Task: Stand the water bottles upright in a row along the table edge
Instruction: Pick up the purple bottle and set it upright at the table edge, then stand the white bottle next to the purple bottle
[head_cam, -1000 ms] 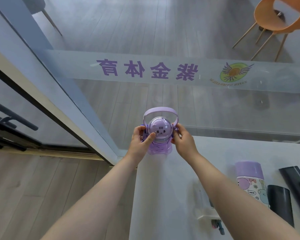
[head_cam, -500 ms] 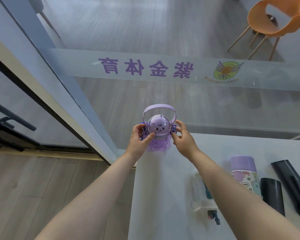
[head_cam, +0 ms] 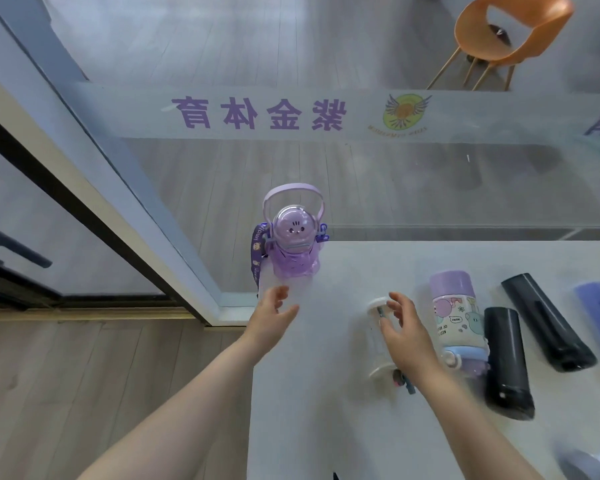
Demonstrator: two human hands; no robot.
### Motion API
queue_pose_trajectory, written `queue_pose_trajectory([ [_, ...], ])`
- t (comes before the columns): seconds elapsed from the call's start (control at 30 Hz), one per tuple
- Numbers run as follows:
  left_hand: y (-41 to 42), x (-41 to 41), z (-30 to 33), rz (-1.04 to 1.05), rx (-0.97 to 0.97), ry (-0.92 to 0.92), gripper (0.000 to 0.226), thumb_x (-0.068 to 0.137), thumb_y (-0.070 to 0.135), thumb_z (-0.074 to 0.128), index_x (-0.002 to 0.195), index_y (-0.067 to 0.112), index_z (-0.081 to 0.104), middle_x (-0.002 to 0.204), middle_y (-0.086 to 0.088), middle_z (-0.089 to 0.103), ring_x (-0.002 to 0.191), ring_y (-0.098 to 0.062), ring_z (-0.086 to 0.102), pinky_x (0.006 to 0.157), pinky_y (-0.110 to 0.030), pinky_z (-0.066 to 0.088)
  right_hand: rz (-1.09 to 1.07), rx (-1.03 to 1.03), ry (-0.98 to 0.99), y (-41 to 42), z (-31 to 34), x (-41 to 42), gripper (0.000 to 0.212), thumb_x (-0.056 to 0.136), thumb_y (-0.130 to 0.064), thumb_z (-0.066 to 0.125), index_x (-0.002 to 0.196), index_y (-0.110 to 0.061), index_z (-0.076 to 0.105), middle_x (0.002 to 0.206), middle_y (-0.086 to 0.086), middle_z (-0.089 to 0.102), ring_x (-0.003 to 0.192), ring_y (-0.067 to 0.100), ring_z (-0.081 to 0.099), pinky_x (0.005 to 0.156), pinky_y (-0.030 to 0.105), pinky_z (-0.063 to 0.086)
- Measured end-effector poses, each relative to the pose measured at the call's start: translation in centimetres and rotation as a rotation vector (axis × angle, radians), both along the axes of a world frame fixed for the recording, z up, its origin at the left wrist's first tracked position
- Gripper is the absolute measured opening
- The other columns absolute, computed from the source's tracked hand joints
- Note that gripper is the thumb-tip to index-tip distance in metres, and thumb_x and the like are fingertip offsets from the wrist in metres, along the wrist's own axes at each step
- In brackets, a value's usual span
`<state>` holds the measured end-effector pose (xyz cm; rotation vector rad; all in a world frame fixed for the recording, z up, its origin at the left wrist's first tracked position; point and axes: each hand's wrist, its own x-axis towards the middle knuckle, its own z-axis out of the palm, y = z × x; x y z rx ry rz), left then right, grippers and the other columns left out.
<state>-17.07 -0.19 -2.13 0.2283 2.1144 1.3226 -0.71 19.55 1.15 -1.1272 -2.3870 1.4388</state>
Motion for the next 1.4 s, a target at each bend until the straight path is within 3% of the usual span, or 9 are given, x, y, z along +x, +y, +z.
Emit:
queue_pose_trajectory([
  [0.13, 0.9, 4.2, -0.5, -0.126, -0.051, -0.079, 0.041, 0.094, 0.023, 0.06, 0.134, 0.022, 0.05, 0.13, 0.003, 0.055, 0.121, -0.014, 0.052, 0.103, -0.029, 0.04, -0.068, 0.0, 0.013, -0.3, -0.6, 4.5, 0.046, 0.09, -0.007, 0.048, 0.129, -0.031, 0.044, 0.129, -0.011, 0.048, 0.111, 0.024, 0.055, 0.088, 0.053, 0.051],
  [0.37, 3.8, 10.4, -0.8, -0.255, -0.086, -0.175, 0.047, 0.093, 0.025, 0.061, 0.138, 0.024, 0.046, 0.135, 0.005, 0.052, 0.122, -0.012, 0.051, 0.099, -0.026, 0.043, -0.075, -0.034, -0.053, 0.7, -3.0, 9.5, 0.049, 0.09, -0.017, 0.058, 0.134, -0.027, 0.039, 0.131, -0.006, 0.045, 0.115, 0.011, 0.043, 0.092, 0.03, 0.036],
  [0.57, 6.8, 14.4, -1.5, -0.303, -0.069, -0.234, 0.063, 0.091, 0.027, 0.065, 0.145, 0.024, 0.034, 0.136, 0.006, 0.046, 0.115, -0.008, 0.052, 0.09, -0.016, 0.045, -0.035, -0.311, -0.116, 1.6, -3.9, 10.8, 0.061, 0.089, -0.026, 0.065, 0.141, -0.028, 0.032, 0.134, -0.005, 0.048, 0.108, 0.015, 0.06, 0.087, 0.027, 0.042],
  [0.63, 7.9, 15.5, -1.7, -0.268, -0.034, -0.265, 0.066, 0.091, 0.023, 0.065, 0.146, 0.023, 0.03, 0.13, 0.007, 0.051, 0.104, -0.001, 0.056, 0.078, -0.008, 0.047, 0.003, -0.345, -0.118, 1.7, -4.1, 10.8, 0.061, 0.09, -0.025, 0.065, 0.141, -0.029, 0.031, 0.133, -0.006, 0.05, 0.102, 0.008, 0.062, 0.082, 0.022, 0.042],
  [0.73, 8.8, 16.8, -2.1, -0.203, -0.071, -0.216, 0.066, 0.09, 0.029, 0.064, 0.146, 0.026, 0.029, 0.114, 0.013, 0.058, 0.103, -0.005, 0.059, 0.085, -0.017, 0.046, 0.011, -0.377, -0.093, 1.8, -3.9, 10.6, 0.061, 0.089, -0.025, 0.066, 0.139, -0.03, 0.031, 0.119, -0.008, 0.06, 0.094, -0.009, 0.059, 0.07, 0.007, 0.042],
  [0.9, 8.9, 17.6, -1.7, -0.094, -0.1, -0.049, 0.045, 0.093, 0.026, 0.057, 0.136, 0.032, 0.045, 0.095, 0.013, 0.06, 0.076, 0.0, 0.057, 0.067, -0.012, 0.044, 0.055, -0.303, -0.046, 2.5, -2.5, 10.7, 0.053, 0.083, -0.028, 0.072, 0.127, -0.031, 0.042, 0.102, -0.01, 0.066, 0.083, -0.005, 0.063, 0.064, 0.007, 0.044],
  [1.13, 9.2, 17.4, 0.9, 0.026, 0.045, -0.026, 0.026, 0.094, 0.02, 0.059, 0.12, 0.019, 0.064, 0.078, 0.006, 0.071, 0.081, -0.015, 0.068, 0.083, -0.035, 0.057, 0.214, -0.153, 0.114, 4.3, 0.7, 10.6, 0.048, 0.087, -0.032, 0.066, 0.129, -0.034, 0.042, 0.1, -0.011, 0.07, 0.091, 0.002, 0.066, 0.082, 0.023, 0.052],
  [1.3, 10.3, 15.5, 2.6, 0.163, 0.115, -0.079, 0.017, 0.092, 0.013, 0.059, 0.097, 0.02, 0.074, 0.079, 0.001, 0.07, 0.067, -0.005, 0.066, 0.066, -0.024, 0.057, 0.411, 0.273, 0.206, 5.8, 1.3, 9.9, 0.067, 0.079, -0.036, 0.073, 0.137, -0.021, 0.042, 0.128, -0.005, 0.047, 0.117, 0.008, 0.044, 0.1, 0.02, 0.035],
  [1.4, 11.1, 14.2, 3.5, 0.146, 0.098, -0.088, 0.024, 0.09, 0.012, 0.057, 0.082, 0.028, 0.073, 0.075, 0.006, 0.071, 0.063, -0.003, 0.065, 0.062, -0.02, 0.055, 0.53, 0.296, 0.109, 6.4, 0.7, 8.2, 0.086, 0.077, -0.035, 0.076, 0.146, -0.026, 0.026, 0.152, 0.001, 0.023, 0.138, 0.015, 0.024, 0.111, 0.024, 0.021],
])
